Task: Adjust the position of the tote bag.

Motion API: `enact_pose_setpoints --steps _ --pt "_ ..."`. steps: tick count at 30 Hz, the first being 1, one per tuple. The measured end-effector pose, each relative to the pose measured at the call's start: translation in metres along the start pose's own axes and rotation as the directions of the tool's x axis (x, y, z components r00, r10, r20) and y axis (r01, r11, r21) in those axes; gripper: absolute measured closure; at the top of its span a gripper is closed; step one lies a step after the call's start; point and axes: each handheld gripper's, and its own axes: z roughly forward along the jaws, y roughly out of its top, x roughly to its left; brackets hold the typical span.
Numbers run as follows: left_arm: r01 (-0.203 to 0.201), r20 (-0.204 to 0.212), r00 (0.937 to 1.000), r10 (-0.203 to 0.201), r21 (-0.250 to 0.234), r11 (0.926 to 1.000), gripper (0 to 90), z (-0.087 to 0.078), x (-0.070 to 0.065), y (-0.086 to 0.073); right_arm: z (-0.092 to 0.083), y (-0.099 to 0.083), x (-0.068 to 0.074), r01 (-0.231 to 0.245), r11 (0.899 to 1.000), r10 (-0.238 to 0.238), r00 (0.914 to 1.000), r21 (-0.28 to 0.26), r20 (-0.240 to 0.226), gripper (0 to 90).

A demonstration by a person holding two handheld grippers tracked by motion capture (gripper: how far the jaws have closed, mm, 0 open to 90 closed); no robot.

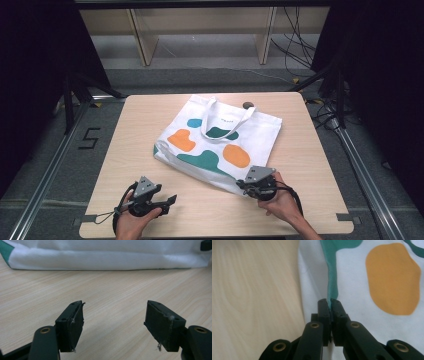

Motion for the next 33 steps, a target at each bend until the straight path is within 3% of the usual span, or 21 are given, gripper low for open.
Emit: enact_pose_setpoints --steps 2,4,8,9,10,11,12,13,16,18,19,20,21,22,23,24,26,29,30,31,33 --pt "-0.007 -0.014 0.9999 0.007 -0.005 1.0 30.4 -0.001 0.001 0.0 0.005 0.005 0.008 -0.024 1.0 0.024 0.9993 -0.003 -0.027 88.3" --pt "0.03 -0.013 0.9995 -0.03 -0.032 0.9991 30.4 0.0 0.0 0.0 0.011 0.011 0.015 -0.026 1.0 0.026 0.9989 -0.002 -0.039 88.3" --pt "0.023 -0.037 0.999 -0.023 -0.012 0.9997 29.7 -0.002 0.004 0.0 0.028 0.027 0.03 -0.011 1.0 0.01 0.9951 -0.009 -0.098 88.3" --pt "0.008 -0.039 0.9992 -0.008 0.006 0.9999 29.7 -0.005 0.007 0.0 0.033 0.031 0.036 -0.03 0.999 0.029 0.9953 -0.015 -0.093 88.3" --pt "0.022 -0.049 0.9986 -0.022 -0.006 0.9997 29.7 -0.005 0.008 0.0 0.039 0.037 0.04 0.0 1.0 -0.002 0.9925 -0.016 -0.122 88.3" --pt "0.051 -0.056 0.997 -0.053 -0.032 0.9982 29.7 -0.005 0.008 -0.001 0.041 0.04 0.044 -0.02 1.0 0.019 0.9925 -0.006 -0.121 88.3" --pt "0.056 -0.058 0.9967 -0.058 -0.037 0.9977 29.7 -0.006 0.01 -0.001 0.047 0.045 0.049 -0.014 1.0 0.012 0.9911 -0.013 -0.133 88.3" --pt "0.028 -0.062 0.9977 -0.029 -0.008 0.9996 29.7 -0.009 0.015 0.0 0.05 0.048 0.052 -0.01 1.0 0.008 0.99 -0.01 -0.141 88.3" --pt "0.069 -0.067 0.9952 -0.071 -0.033 0.9971 31.0 -0.009 0.017 -0.002 0.063 0.059 0.064 0.001 1.0 -0.006 0.988 -0.031 -0.155 87.3" --pt "0.047 -0.072 0.9962 -0.048 -0.018 0.9987 31.2 -0.01 0.018 -0.002 0.067 0.063 0.069 -0.005 1.0 0.0 0.9856 -0.029 -0.169 84.9" --pt "0.064 -0.054 0.9963 -0.066 -0.041 0.9971 32.5 -0.008 0.014 -0.002 0.066 0.065 0.07 0.002 1.0 -0.007 0.9819 -0.027 -0.189 75.0" --pt "0.064 -0.054 0.9963 -0.066 -0.041 0.9971 33.1 -0.008 0.014 -0.002 0.066 0.065 0.07 0.002 1.0 -0.007 0.9819 -0.027 -0.189 75.0" --pt "0.062 -0.024 0.9977 -0.063 -0.048 0.9969 33.1 -0.007 0.01 -0.002 0.054 0.066 0.067 -0.034 0.998 0.023 0.9792 -0.051 -0.202 63.4" --pt "0.062 -0.024 0.9977 -0.063 -0.048 0.9969 33.3 -0.007 0.01 -0.002 0.054 0.066 0.067 -0.034 0.998 0.023 0.9792 -0.051 -0.202 63.4" --pt "0.062 0.008 0.9981 -0.062 -0.043 0.9971 33.3 -0.006 0.006 -0.001 0.041 0.065 0.061 -0.043 0.996 0.027 0.9808 -0.076 -0.193 52.3" --pt "0.062 0.008 0.9981 -0.062 -0.043 0.9971 33.3 -0.006 0.006 -0.001 0.041 0.065 0.061 -0.043 0.996 0.027 0.9808 -0.076 -0.193 52.3" --pt "0.071 0.048 0.9965 -0.069 -0.054 0.996 33.5 -0.003 -0.001 0.0 0.02 0.06 0.049 -0.074 0.993 0.055 0.9806 -0.096 -0.188 44.4" --pt "0.077 0.102 0.9922 -0.072 -0.054 0.9955 35.7 -0.001 -0.014 0.001 -0.005 0.046 0.029 -0.114 0.984 0.094 0.9847 -0.133 -0.146 40.4" --pt "0.093 0.135 0.9873 -0.083 -0.067 0.9934 35.3 0.001 -0.02 0.002 -0.011 0.042 0.024 -0.132 0.982 0.114 0.985 -0.138 -0.13 39.9" --pt "0.095 0.165 0.9827 -0.085 -0.053 0.9941 35.3 0.004 -0.028 0.004 -0.023 0.028 0.009 -0.194 0.971 0.183 0.9795 -0.142 -0.083 39.7" --pt "0.098 0.178 0.9803 -0.086 -0.059 0.9934 35.1 0.006 -0.032 0.004 -0.026 0.022 0.005 -0.219 0.965 0.209 0.9745 -0.143 -0.081 39.5"
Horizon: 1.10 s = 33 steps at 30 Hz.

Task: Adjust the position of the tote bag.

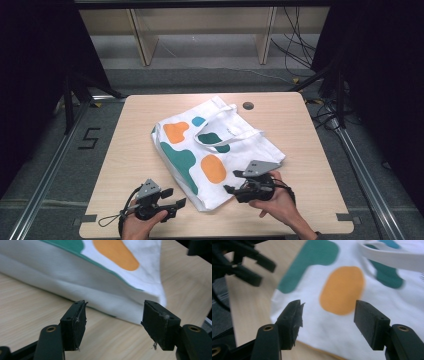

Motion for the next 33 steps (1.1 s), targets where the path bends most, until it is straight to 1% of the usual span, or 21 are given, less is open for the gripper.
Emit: enact_pose_setpoints --steps 1,3,5,6,8,9,11,15,16,19,20,21,22,23,24,25,26,28,29,31,33 --pt "-0.005 0.012 0.9999 0.005 0.004 1.0 34.7 0.003 -0.004 0.001 -0.003 -0.003 -0.002 -0.032 0.999 0.032 0.9994 0.008 0.013 39.3" --pt "0.004 0.032 0.9995 -0.004 0.002 1.0 33.3 0.009 -0.013 0.003 -0.008 -0.011 -0.013 -0.019 1.0 0.019 0.9979 0.007 0.062 38.5" --pt "-0.001 0.041 0.9991 0.001 0.015 0.9999 31.5 0.016 -0.02 0.004 -0.011 -0.017 -0.019 -0.035 0.999 0.033 0.996 0.012 0.082 38.0" --pt "0.016 0.061 0.998 -0.016 0.009 0.9998 29.5 0.02 -0.023 0.005 -0.011 -0.018 -0.02 -0.036 0.999 0.035 0.9969 0.022 0.071 37.9" --pt "0.029 0.056 0.998 -0.03 0.024 0.9993 27.9 0.027 -0.027 0.007 -0.012 -0.02 -0.022 -0.041 0.999 0.038 0.9954 0.029 0.088 37.6" --pt "0.012 0.043 0.999 -0.014 0.032 0.9994 27.4 0.032 -0.029 0.007 -0.012 -0.02 -0.022 -0.046 0.998 0.042 0.9948 0.033 0.093 37.2" --pt "0.02 0.028 0.9994 -0.022 0.059 0.9981 24.2 0.039 -0.031 0.008 -0.012 -0.02 -0.021 -0.047 0.998 0.045 0.9954 0.029 0.084 36.8" --pt "-0.006 -0.022 0.9997 0.008 0.081 0.9967 23.7 0.053 -0.034 0.011 -0.011 -0.021 -0.022 -0.026 0.999 0.024 0.9974 0.031 0.068 36.2" --pt "-0.045 -0.042 0.9979 0.049 0.096 0.9943 29.1 0.053 -0.032 0.011 -0.011 -0.021 -0.021 -0.036 0.999 0.034 0.9958 0.03 0.085 36.1" --pt "-0.008 -0.038 0.9992 0.01 0.069 0.9976 48.3 0.052 -0.026 0.01 -0.011 -0.021 -0.021 -0.039 0.999 0.036 0.9958 0.028 0.084 35.9" --pt "-0.015 -0.031 0.9994 0.017 0.051 0.9986 61.5 0.051 -0.022 0.007 -0.012 -0.021 -0.021 -0.047 0.998 0.045 0.9962 0.033 0.075 35.9" --pt "-0.015 -0.031 0.9994 0.017 0.051 0.9986 64.1 0.051 -0.022 0.007 -0.012 -0.021 -0.021 -0.047 0.998 0.045 0.9962 0.033 0.075 35.9" --pt "-0.033 -0.037 0.9987 0.036 0.064 0.9974 64.1 0.049 -0.02 0.007 -0.012 -0.021 -0.021 -0.044 0.999 0.041 0.9958 0.024 0.082 35.8" --pt "-0.044 -0.057 0.9972 0.048 0.062 0.9971 70.6 0.05 -0.02 0.007 -0.012 -0.021 -0.021 -0.043 0.999 0.041 0.9959 0.023 0.08 35.7" --pt "-0.079 -0.062 0.9947 0.082 0.058 0.9952 80.1 0.049 -0.018 0.007 -0.013 -0.022 -0.022 -0.044 0.999 0.041 0.9955 0.03 0.085 35.6" --pt "-0.095 -0.045 0.9942 0.098 0.065 0.9934 80.1 0.047 -0.014 0.009 -0.013 -0.022 -0.022 -0.044 0.999 0.041 0.9955 0.03 0.085 35.6" --pt "-0.083 -0.051 0.9951 0.085 0.054 0.9951 82.3 0.047 -0.015 0.009 -0.013 -0.022 -0.022 -0.047 0.999 0.044 0.9948 0.024 0.091 35.6" --pt "-0.121 -0.045 0.9912 0.125 0.073 0.9899 83.8 0.044 -0.011 0.01 -0.015 -0.022 -0.025 -0.046 0.999 0.044 0.995 0.019 0.09 35.6" --pt "-0.122 -0.04 0.9913 0.125 0.078 0.9895 84.5 0.043 -0.008 0.011 -0.017 -0.022 -0.026 -0.061 0.998 0.06 0.9928 0.009 0.103 35.6" --pt "-0.134 -0.049 0.9892 0.138 0.091 0.9869 85.1 0.039 -0.003 0.012 -0.018 -0.022 -0.029 -0.047 0.999 0.047 0.9938 0.005 0.101 35.7" --pt "-0.124 -0.049 0.9905 0.128 0.083 0.9889 85.3 0.037 0.003 0.013 -0.024 -0.022 -0.034 -0.062 0.998 0.064 0.9917 -0.02 0.112 35.6"
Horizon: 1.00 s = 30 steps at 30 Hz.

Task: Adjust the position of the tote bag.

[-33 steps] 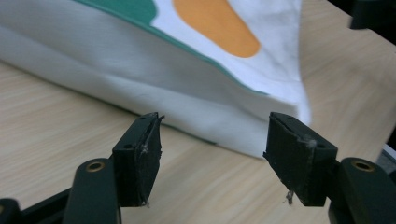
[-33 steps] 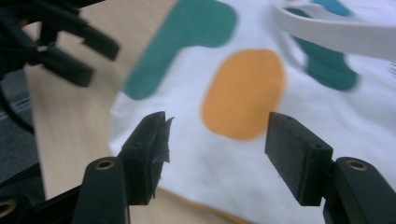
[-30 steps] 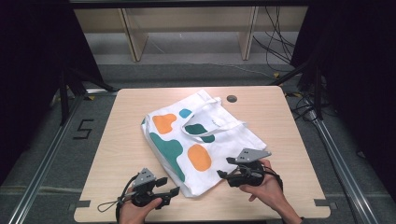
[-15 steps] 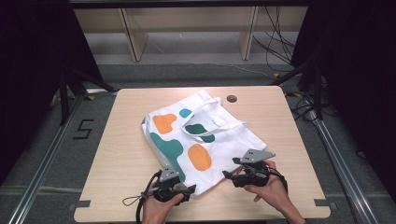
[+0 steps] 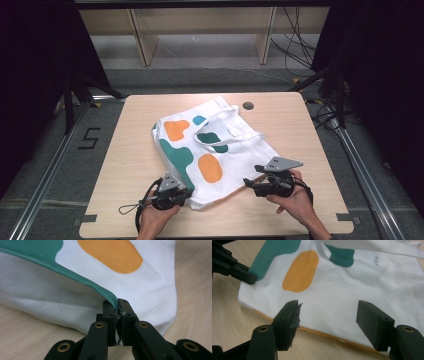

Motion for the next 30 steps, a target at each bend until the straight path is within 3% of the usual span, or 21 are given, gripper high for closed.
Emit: enact_pose_setpoints --steps 3,5,7,8,9,13,14,15,16,17,18,19,20,21,22,23,24,26,27,29,30 --pt "-0.016 -0.029 0.9995 0.016 0.005 0.9999 85.8 -0.008 0.013 0.001 -0.005 0.0 -0.003 -0.044 0.999 0.044 0.9989 -0.003 0.016 35.7" --pt "-0.025 -0.059 0.9979 0.026 0.018 0.9995 86.5 -0.013 0.022 0.001 -0.007 -0.001 -0.011 -0.041 0.999 0.041 0.999 -0.02 0.019 35.7" --pt "0.001 -0.069 0.9976 0.0 0.013 0.9999 87.1 -0.016 0.03 0.0 -0.012 -0.003 -0.019 -0.06 0.998 0.061 0.9948 -0.019 0.081 35.7" --pt "0.013 -0.066 0.9977 -0.012 0.008 0.9999 87.1 -0.017 0.035 -0.001 -0.012 -0.003 -0.019 -0.06 0.998 0.061 0.9948 -0.019 0.081 35.7" --pt "0.034 -0.07 0.997 -0.034 -0.002 0.9994 87.1 -0.018 0.04 -0.002 -0.012 -0.005 -0.03 -0.074 0.997 0.074 0.9915 -0.011 0.106 35.7" --pt "0.009 -0.118 0.993 -0.009 0.006 0.9999 87.1 -0.022 0.051 -0.001 -0.011 -0.01 -0.047 -0.108 0.994 0.106 0.9796 0.002 0.171 35.6" --pt "0.011 -0.127 0.9919 -0.01 0.005 0.9999 87.1 -0.023 0.052 -0.001 -0.008 -0.012 -0.053 -0.127 0.992 0.126 0.9789 -0.004 0.161 35.6" --pt "0.021 -0.124 0.992 -0.021 0.007 0.9997 87.1 -0.023 0.054 -0.001 -0.004 -0.013 -0.056 -0.184 0.983 0.182 0.9712 -0.001 0.154 39.7" --pt "0.021 -0.124 0.992 -0.021 0.007 0.9997 87.1 -0.023 0.054 -0.001 -0.004 -0.013 -0.056 -0.184 0.983 0.182 0.9712 -0.001 0.154 39.7" --pt "0.021 -0.124 0.992 -0.02 0.005 0.9998 87.1 -0.022 0.055 -0.001 0.002 -0.013 -0.061 -0.158 0.987 0.154 0.9802 0.022 0.125 42.7" --pt "0.033 -0.13 0.991 -0.034 -0.008 0.9994 87.1 -0.021 0.054 -0.001 0.002 -0.013 -0.061 -0.158 0.987 0.154 0.9802 0.022 0.125 44.9" --pt "0.021 -0.121 0.9925 -0.02 0.004 0.9998 87.1 -0.021 0.055 0.0 0.01 -0.011 -0.058 -0.177 0.982 0.169 0.9798 0.064 0.106 51.1" --pt "0.021 -0.121 0.9925 -0.02 0.004 0.9998 87.1 -0.021 0.055 0.0 0.01 -0.011 -0.058 -0.177 0.982 0.169 0.9798 0.064 0.106 51.1" --pt "0.024 -0.126 0.9918 -0.024 -0.004 0.9997 87.1 -0.021 0.055 -0.001 0.017 -0.012 -0.061 -0.146 0.986 0.139 0.9863 0.077 0.09 55.8" --pt "0.021 -0.129 0.9914 -0.021 0.0 0.9998 87.2 -0.02 0.055 0.0 0.02 -0.012 -0.061 -0.146 0.985 0.136 0.9851 0.09 0.105 57.0" --pt "0.006 -0.132 0.9913 -0.004 0.012 0.9999 87.3 -0.021 0.057 0.0 0.024 -0.014 -0.065 -0.152 0.983 0.141 0.9853 0.108 0.096 71.4" --pt "0.011 -0.131 0.9913 -0.01 0.006 0.9999 87.3 -0.021 0.057 0.001 0.024 -0.014 -0.065 -0.152 0.983 0.141 0.9853 0.108 0.096 71.4" --pt "0.008 -0.126 0.992 -0.008 0.0 1.0 87.3 -0.02 0.061 0.001 0.023 -0.016 -0.071 -0.212 0.972 0.212 0.9771 0.099 0.011 79.4" --pt "0.01 -0.126 0.992 -0.01 0.005 0.9999 87.3 -0.02 0.061 0.001 0.023 -0.017 -0.07 -0.26 0.96 0.261 0.9652 0.101 -0.006 81.3" --pt "0.012 -0.122 0.9925 -0.009 0.018 0.9998 87.3 -0.018 0.065 0.003 0.022 -0.02 -0.071 -0.221 0.972 0.225 0.9736 0.084 -0.039 85.2" --pt "0.01 -0.127 0.9919 -0.008 0.012 0.9999 87.3 -0.017 0.067 0.004 0.022 -0.02 -0.071 -0.221 0.972 0.225 0.9736 0.084 -0.039 85.2"
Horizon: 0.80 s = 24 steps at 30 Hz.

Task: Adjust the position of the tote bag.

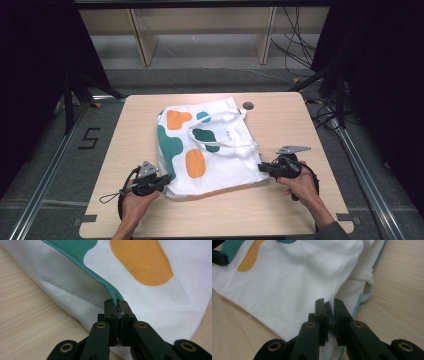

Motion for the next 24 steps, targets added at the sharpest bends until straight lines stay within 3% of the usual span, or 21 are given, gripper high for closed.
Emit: enact_pose_setpoints --steps 4,5,6,8,10,11,14,15,16,17,19,20,21,23,24 --pt "-0.017 -0.027 0.9995 0.017 0.003 0.9999 87.2 0.005 0.014 0.006 -0.009 -0.005 0.022 0.063 0.998 -0.063 0.9977 -0.002 -0.025 87.0" --pt "-0.011 -0.048 0.9988 0.011 -0.008 0.9999 87.3 0.007 0.021 0.008 -0.01 -0.011 0.036 0.083 0.997 -0.083 0.9955 0.004 -0.047 87.0" --pt "-0.011 -0.048 0.9988 0.011 -0.008 0.9999 87.3 0.007 0.021 0.008 -0.01 -0.011 0.036 0.083 0.997 -0.083 0.9955 0.004 -0.047 87.0" --pt "-0.039 -0.06 0.9974 0.04 0.016 0.9991 87.1 0.01 0.033 0.012 -0.008 -0.017 0.051 0.119 0.993 -0.118 0.9906 0.017 -0.07 86.5" --pt "-0.003 -0.078 0.9969 0.003 0.0 1.0 86.9 0.014 0.039 0.015 -0.005 -0.019 0.063 0.152 0.988 -0.15 0.9859 0.028 -0.075 86.1" --pt "-0.036 -0.104 0.9938 0.04 0.034 0.9987 86.9 0.016 0.049 0.021 -0.001 -0.021 0.074 0.174 0.985 -0.171 0.9805 0.023 -0.097 85.5" --pt "-0.035 -0.125 0.9915 0.037 0.019 0.9992 86.9 0.025 0.055 0.028 0.004 -0.022 0.084 0.195 0.98 -0.19 0.9743 0.036 -0.122 85.1" --pt "-0.051 -0.137 0.9889 0.056 0.039 0.9979 86.8 0.029 0.06 0.033 0.012 -0.023 0.095 0.212 0.976 -0.205 0.9686 0.039 -0.141 84.9" --pt "-0.041 -0.137 0.9896 0.045 0.038 0.9985 86.8 0.033 0.062 0.036 0.012 -0.023 0.095 0.212 0.976 -0.205 0.9686 0.039 -0.141 84.9" --pt "-0.064 -0.154 0.9855 0.071 0.05 0.9967 86.8 0.038 0.065 0.042 0.014 -0.023 0.098 0.217 0.975 -0.209 0.9672 0.048 -0.145 84.8" --pt "-0.06 -0.173 0.9831 0.062 0.017 0.9981 86.8 0.052 0.073 0.053 0.025 -0.021 0.113 0.241 0.969 -0.232 0.9608 0.047 -0.152 84.3" --pt "-0.06 -0.173 0.9831 0.062 0.017 0.9981 86.8 0.052 0.073 0.053 0.025 -0.021 0.113 0.241 0.969 -0.232 0.9608 0.047 -0.152 84.3" --pt "-0.078 -0.177 0.9807 0.082 0.031 0.9965 86.8 0.054 0.075 0.056 0.03 -0.02 0.119 0.266 0.963 -0.256 0.9546 0.049 -0.152 83.9" --pt "-0.055 -0.19 0.9802 0.055 0.002 0.9985 86.8 0.06 0.078 0.062 0.043 -0.017 0.131 0.275 0.96 -0.262 0.949 0.053 -0.176 83.8" --pt "-0.07 -0.189 0.9794 0.07 0.009 0.9975 86.8 0.063 0.081 0.066 0.043 -0.017 0.131 0.275 0.96 -0.262 0.949 0.053 -0.176 83.8"
